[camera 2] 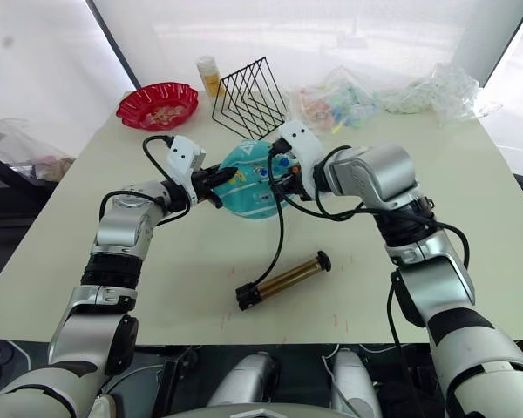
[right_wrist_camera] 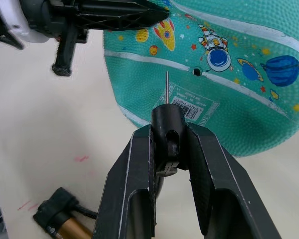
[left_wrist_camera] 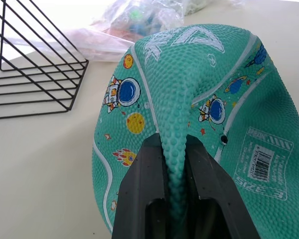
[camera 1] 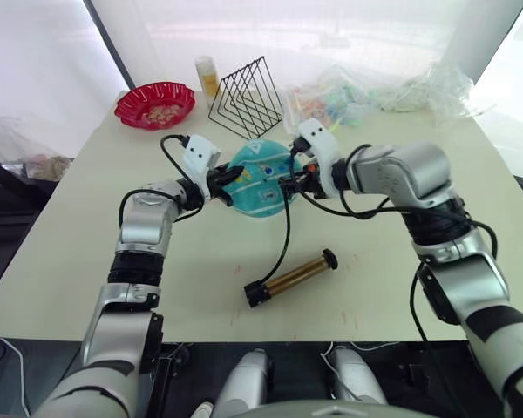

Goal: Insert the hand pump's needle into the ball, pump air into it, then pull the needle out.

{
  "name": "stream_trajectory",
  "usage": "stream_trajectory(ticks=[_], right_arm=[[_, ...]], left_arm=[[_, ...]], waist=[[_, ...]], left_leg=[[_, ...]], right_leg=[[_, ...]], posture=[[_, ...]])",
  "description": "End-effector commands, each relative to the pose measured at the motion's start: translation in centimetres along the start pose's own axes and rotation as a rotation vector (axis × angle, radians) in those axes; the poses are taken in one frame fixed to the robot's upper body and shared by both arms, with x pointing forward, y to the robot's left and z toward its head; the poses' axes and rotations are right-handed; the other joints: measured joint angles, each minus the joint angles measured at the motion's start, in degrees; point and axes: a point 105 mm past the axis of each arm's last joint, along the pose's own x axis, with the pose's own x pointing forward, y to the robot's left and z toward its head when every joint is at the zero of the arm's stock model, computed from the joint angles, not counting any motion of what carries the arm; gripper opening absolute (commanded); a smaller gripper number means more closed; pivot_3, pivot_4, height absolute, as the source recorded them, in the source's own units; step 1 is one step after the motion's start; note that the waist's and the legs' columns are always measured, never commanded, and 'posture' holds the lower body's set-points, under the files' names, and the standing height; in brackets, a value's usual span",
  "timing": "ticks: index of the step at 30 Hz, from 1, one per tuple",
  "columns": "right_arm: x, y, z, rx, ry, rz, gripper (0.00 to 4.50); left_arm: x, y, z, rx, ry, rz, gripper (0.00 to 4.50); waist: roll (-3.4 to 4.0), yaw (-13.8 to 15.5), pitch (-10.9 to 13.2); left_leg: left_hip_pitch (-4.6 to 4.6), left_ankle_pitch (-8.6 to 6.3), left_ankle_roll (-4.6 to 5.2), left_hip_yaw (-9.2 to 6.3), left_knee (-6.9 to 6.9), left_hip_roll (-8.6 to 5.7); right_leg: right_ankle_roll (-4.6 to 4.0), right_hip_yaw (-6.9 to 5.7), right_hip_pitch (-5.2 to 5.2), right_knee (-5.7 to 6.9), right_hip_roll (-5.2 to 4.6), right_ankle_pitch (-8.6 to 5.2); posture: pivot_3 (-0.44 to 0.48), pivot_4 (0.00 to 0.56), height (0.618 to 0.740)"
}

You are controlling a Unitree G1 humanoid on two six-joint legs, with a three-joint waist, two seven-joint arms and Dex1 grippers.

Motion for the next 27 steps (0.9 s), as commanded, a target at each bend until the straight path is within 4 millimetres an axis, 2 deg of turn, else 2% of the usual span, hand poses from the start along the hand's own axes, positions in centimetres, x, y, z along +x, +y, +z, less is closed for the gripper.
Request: stream_trajectory(ticks=[1, 7, 14, 19, 27], right_arm=[[0.5, 0.1, 1.0, -0.03, -0.007, -0.006, 0.4], [2.8, -0.7, 0.9, -0.067, 0.03, -0.052, 0.4], [3.5, -1.0, 1.1, -0.11, 0.021, -0.059, 0.4], [4.2, -0.9, 0.3, -0.13, 0.049, -0.072, 0.4], [4.4, -0.8, 0.4, -0.119, 0.048, -0.075, 0.4]], left_arm=[[0.4, -1.2, -0.5, -0.02, 0.016, -0.034, 0.0], [0.3, -1.3, -0.7, -0.029, 0.026, -0.03, 0.0], [0.2, -1.3, -0.9, -0.033, 0.034, -0.035, 0.0], [0.2, -1.3, -1.2, -0.054, 0.039, -0.038, 0.0], [0.1, -1.0, -1.1, -0.052, 0.039, -0.03, 0.0]], waist=[[0.0, -0.1, 0.0], [0.01, -0.5, 0.0], [0.03, -0.6, 0.0], [0.04, -0.6, 0.0], [0.04, -0.7, 0.0]], left_leg=[[-0.02, 0.0, 0.0, -0.01, 0.02, 0.0], [-0.06, 0.0, 0.0, -0.04, 0.04, -0.02], [-0.06, 0.01, -0.02, -0.07, 0.07, -0.03], [-0.06, 0.01, -0.02, -0.07, 0.07, -0.03], [-0.05, 0.01, -0.03, -0.08, 0.07, -0.03]], right_leg=[[0.0, -0.02, 0.0, 0.0, 0.0, 0.0], [0.0, -0.05, -0.01, 0.0, -0.02, 0.0], [0.0, -0.08, -0.01, 0.01, -0.02, 0.0], [-0.01, -0.08, -0.01, 0.03, -0.02, 0.0], [-0.01, -0.08, -0.01, 0.05, -0.02, 0.0]], posture=[[0.0, 0.15, 0.74], [0.0, 0.15, 0.74], [0.0, 0.15, 0.74], [0.0, 0.15, 0.74], [0.0, 0.15, 0.74]])
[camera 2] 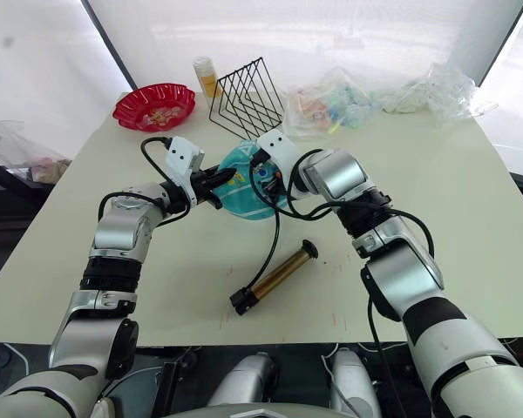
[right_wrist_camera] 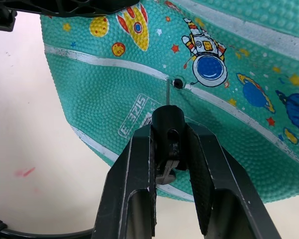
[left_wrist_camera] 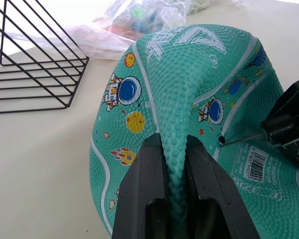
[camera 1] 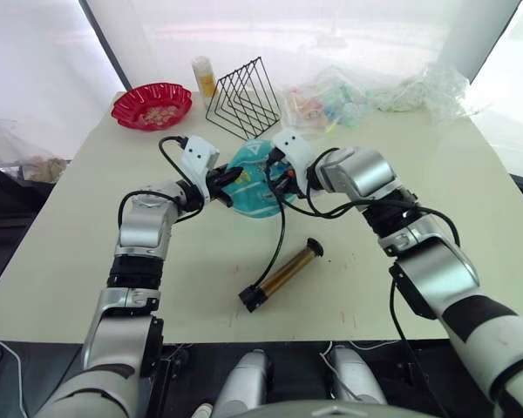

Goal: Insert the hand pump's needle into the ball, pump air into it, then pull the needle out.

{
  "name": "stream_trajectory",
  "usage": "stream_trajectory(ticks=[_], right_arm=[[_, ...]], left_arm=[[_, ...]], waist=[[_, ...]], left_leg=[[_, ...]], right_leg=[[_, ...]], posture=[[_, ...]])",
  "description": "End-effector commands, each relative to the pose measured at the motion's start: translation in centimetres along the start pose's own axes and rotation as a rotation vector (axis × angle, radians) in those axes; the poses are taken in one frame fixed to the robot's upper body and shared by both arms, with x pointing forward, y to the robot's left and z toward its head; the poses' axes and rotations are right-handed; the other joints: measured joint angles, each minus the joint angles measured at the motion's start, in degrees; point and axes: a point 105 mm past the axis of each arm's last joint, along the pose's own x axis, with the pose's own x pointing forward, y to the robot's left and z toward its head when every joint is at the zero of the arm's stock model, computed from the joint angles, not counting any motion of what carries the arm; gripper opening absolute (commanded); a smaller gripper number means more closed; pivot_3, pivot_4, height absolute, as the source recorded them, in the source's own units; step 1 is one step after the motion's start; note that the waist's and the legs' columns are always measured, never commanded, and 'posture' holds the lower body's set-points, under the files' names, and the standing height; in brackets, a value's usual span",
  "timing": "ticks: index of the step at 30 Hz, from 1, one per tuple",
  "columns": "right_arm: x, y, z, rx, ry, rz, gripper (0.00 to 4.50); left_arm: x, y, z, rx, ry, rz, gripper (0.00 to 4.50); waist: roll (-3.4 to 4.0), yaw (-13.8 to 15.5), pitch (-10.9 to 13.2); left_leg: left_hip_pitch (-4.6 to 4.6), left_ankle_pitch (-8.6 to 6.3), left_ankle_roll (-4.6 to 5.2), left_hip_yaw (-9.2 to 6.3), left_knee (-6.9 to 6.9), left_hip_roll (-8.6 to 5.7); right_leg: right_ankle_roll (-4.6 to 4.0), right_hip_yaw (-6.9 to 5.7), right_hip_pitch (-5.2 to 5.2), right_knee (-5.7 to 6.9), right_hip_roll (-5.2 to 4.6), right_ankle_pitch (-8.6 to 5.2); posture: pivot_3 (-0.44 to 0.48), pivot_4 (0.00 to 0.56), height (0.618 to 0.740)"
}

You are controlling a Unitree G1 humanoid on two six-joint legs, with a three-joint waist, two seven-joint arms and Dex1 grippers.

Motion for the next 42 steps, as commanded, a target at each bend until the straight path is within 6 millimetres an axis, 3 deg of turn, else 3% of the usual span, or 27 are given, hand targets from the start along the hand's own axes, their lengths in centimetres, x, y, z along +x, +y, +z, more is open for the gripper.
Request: stream_trajectory(ticks=[1, 21, 42], right_arm=[[-0.1, 0.0, 0.7, 0.002, -0.022, -0.01, 0.4], [-0.3, -1.4, -1.3, 0.046, 0.037, -0.043, 0.4], [0.8, -1.1, -0.8, 0.06, 0.057, -0.059, 0.4]], left_arm=[[0.4, -0.9, -0.9, -0.025, 0.028, -0.044, 0.0], [0.4, -0.5, -1.1, -0.051, 0.025, -0.03, 0.0], [0.4, -1.7, -1.3, -0.057, 0.03, -0.061, 0.0]], waist=[[0.0, 0.0, 0.0], [0.01, 0.0, 0.0], [0.04, -0.1, -0.4]], left_leg=[[0.0, 0.0, 0.0, 0.0, 0.0, 0.0], [0.0, 0.0, 0.0, 0.0, 0.0, 0.0], [0.04, 0.0, 0.0, 0.0, -0.01, 0.0]], right_leg=[[0.0, 0.0, 0.0, 0.0, 0.0, 0.0], [0.0, 0.0, 0.0, 0.01, -0.01, 0.0], [0.0, 0.02, 0.01, 0.02, 0.0, 0.0]], posture=[[0.0, 0.15, 0.74], [0.0, 0.15, 0.74], [0.0, 0.15, 0.74]])
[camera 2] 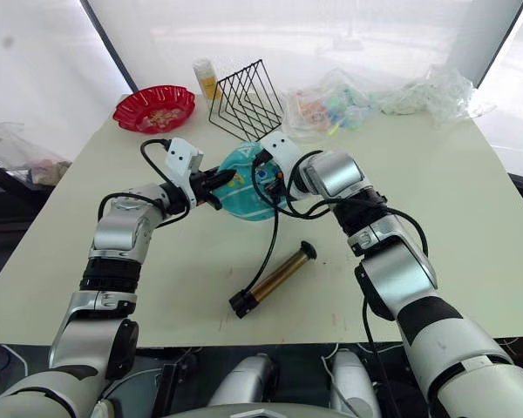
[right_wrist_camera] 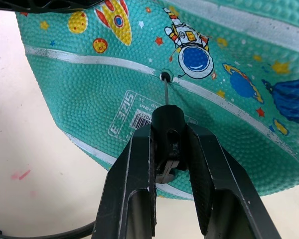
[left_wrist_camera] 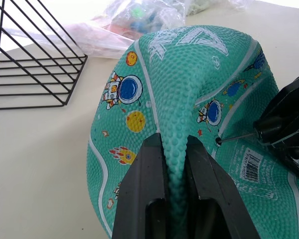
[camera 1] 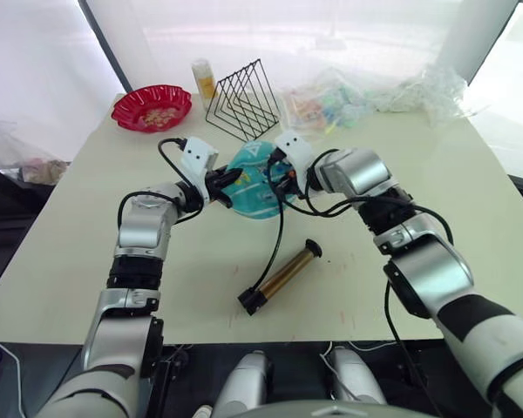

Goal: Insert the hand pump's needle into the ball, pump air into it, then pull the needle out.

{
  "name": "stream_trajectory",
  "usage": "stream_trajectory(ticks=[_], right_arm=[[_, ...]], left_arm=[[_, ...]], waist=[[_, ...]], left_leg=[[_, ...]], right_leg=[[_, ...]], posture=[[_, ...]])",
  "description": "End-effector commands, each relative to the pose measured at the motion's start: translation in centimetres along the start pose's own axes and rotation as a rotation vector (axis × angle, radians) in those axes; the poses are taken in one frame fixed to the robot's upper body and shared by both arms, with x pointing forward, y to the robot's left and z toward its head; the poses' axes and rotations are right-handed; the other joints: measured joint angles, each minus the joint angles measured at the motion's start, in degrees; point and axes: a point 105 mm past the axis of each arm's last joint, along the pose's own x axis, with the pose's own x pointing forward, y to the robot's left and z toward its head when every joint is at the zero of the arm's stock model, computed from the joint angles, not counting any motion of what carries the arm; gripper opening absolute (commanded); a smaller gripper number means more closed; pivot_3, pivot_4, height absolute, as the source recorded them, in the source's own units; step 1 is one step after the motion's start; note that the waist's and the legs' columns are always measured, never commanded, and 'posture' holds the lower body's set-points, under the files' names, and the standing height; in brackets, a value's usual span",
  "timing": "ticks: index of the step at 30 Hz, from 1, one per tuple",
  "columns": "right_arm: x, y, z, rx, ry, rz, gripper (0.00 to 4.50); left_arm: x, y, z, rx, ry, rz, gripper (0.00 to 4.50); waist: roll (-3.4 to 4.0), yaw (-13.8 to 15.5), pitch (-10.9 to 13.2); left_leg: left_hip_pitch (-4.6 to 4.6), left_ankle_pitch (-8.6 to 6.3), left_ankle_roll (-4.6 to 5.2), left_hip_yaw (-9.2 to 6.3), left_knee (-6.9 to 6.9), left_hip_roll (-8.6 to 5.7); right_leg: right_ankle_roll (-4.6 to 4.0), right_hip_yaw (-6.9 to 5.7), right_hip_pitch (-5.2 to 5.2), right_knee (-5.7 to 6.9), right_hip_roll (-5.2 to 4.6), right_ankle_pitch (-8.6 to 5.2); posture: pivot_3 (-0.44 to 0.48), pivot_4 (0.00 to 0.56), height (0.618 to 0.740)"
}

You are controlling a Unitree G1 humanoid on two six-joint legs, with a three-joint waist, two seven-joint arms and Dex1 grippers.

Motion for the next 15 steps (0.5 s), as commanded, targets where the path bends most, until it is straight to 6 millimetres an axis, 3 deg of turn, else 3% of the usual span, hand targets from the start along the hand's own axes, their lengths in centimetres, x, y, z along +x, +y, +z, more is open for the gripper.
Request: stream_trajectory(ticks=[1, 15], right_arm=[[0.4, -0.4, -0.2, 0.006, 0.03, -0.042, 0.4], [1.7, 3.5, 2.9, -0.015, 0.041, 0.035, 0.4]], left_arm=[[0.5, -1.8, -1.1, -0.026, 0.027, -0.063, 0.0], [1.1, -2.7, -1.6, -0.059, 0.023, -0.076, 0.0]], waist=[[0.0, 0.0, 0.0], [0.07, -1.0, -0.2]], left_leg=[[0.0, 0.0, 0.0, 0.0, 0.0, 0.0], [0.11, 0.0, 0.0, 0.02, -0.02, 0.0]], right_leg=[[0.0, 0.0, 0.0, 0.0, 0.0, 0.0], [0.0, 0.06, -0.01, 0.2, 0.0, 0.0]], posture=[[0.0, 0.15, 0.74], [0.0, 0.15, 0.74]])
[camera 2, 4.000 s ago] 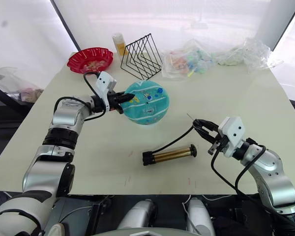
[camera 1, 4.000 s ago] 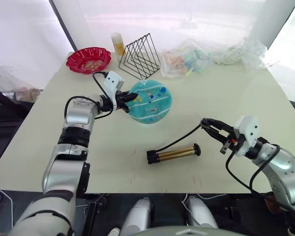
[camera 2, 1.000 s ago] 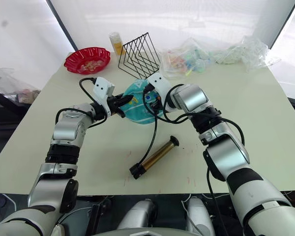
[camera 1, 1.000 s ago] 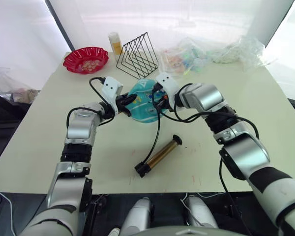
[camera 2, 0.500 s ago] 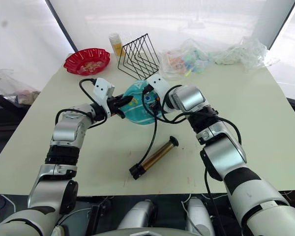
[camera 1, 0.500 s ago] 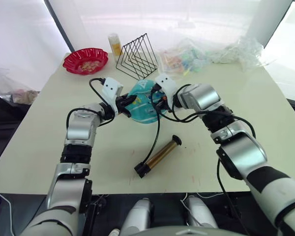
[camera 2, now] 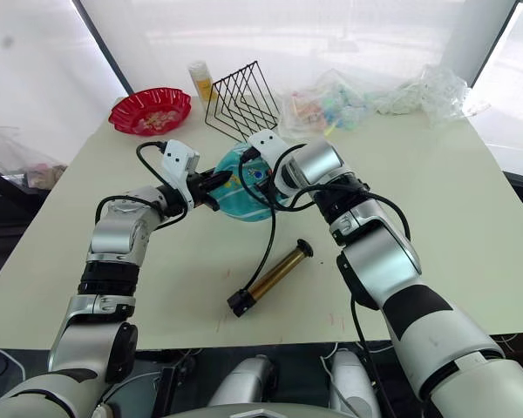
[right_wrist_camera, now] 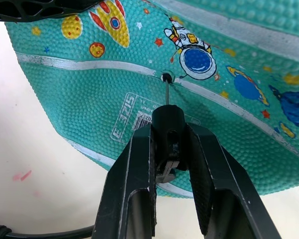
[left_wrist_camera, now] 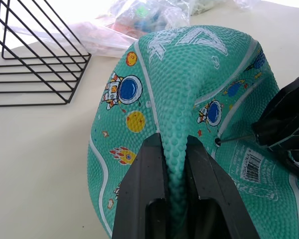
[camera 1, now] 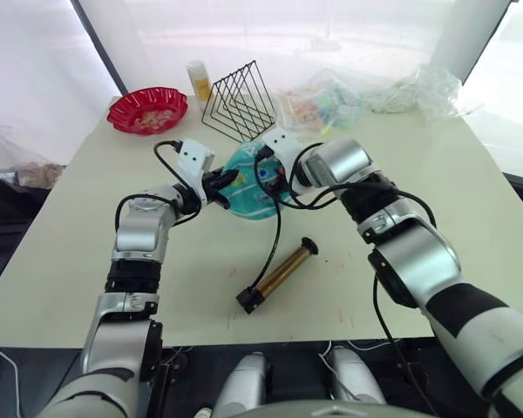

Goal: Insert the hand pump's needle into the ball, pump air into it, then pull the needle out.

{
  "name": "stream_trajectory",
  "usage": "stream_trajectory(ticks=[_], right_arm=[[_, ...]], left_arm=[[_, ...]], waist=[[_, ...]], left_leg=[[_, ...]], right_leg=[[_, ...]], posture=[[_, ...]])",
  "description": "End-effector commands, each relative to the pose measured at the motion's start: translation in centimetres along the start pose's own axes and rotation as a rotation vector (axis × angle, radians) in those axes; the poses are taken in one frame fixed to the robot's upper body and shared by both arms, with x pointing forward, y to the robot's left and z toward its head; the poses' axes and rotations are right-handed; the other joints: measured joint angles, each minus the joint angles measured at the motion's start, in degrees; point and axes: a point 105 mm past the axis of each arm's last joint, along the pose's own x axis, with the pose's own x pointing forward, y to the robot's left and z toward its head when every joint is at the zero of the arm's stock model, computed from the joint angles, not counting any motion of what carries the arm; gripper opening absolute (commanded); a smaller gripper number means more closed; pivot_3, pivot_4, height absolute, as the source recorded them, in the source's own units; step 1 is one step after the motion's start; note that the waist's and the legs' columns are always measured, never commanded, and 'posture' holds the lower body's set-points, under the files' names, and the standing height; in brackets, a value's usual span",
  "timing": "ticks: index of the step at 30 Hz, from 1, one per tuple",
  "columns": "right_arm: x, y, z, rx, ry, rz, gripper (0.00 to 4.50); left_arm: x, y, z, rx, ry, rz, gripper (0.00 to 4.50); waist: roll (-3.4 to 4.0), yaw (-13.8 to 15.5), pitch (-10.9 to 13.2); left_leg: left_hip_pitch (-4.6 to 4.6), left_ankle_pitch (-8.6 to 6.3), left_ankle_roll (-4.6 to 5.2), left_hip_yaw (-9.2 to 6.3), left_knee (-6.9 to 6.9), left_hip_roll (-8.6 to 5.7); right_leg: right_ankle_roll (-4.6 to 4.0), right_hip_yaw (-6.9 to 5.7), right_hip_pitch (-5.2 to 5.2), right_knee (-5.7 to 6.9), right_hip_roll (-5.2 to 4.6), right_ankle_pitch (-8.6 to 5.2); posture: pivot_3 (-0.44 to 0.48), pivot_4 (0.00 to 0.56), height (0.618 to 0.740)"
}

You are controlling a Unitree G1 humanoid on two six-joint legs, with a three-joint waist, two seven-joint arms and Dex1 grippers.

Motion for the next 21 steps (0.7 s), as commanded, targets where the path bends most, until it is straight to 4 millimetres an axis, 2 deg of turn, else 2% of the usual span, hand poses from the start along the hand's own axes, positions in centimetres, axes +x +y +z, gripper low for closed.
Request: stream_trajectory(ticks=[1, 5, 10, 16, 21], right_arm=[[0.4, 2.2, 1.9, -0.036, -0.049, 0.044, 0.4], [0.6, 3.1, 2.9, -0.09, -0.069, 0.052, 0.4], [1.2, 3.9, 2.9, -0.132, -0.052, 0.061, 0.4], [1.8, 4.4, 2.7, -0.11, -0.043, 0.08, 0.4], [2.3, 4.8, 2.8, -0.06, -0.056, 0.095, 0.4]], left_arm=[[1.3, -2.9, -1.2, -0.035, 0.025, -0.108, 0.0], [1.4, -3.1, -1.4, -0.039, 0.028, -0.113, 0.0], [1.4, -4.0, -1.5, -0.051, 0.024, -0.151, 0.0], [1.2, -5.3, -1.7, -0.065, 0.023, -0.216, 0.0], [1.2, -5.6, -1.7, -0.064, 0.026, -0.23, 0.0]], waist=[[0.01, -0.1, 0.0], [0.0, -0.2, 0.0], [0.0, -0.4, 0.0], [0.0, -0.5, -0.2], [0.02, -0.6, -0.3]], left_leg=[[0.02, 0.0, 0.0, 0.0, 0.0, 0.0], [0.23, 0.0, 0.0, 0.18, -0.08, 0.0], [0.42, 0.0, 0.0, 0.34, -0.21, 0.0], [0.53, -0.01, 0.0, 0.37, -0.27, 0.01], [0.59, -0.01, 0.0, 0.38, -0.31, 0.01]], right_leg=[[0.0, -0.01, 0.0, 0.04, -0.01, 0.0], [0.0, 0.0, 0.01, 0.13, -0.09, 0.0], [-0.01, 0.06, 0.02, 0.25, -0.13, 0.0], [-0.01, 0.1, 0.02, 0.3, -0.14, 0.0], [-0.02, 0.12, 0.01, 0.3, -0.13, -0.01]], posture=[[0.0, 0.15, 0.74], [0.0, 0.15, 0.74], [0.0, 0.15, 0.74], [0.0, 0.15, 0.74], [0.0, 0.15, 0.74]])
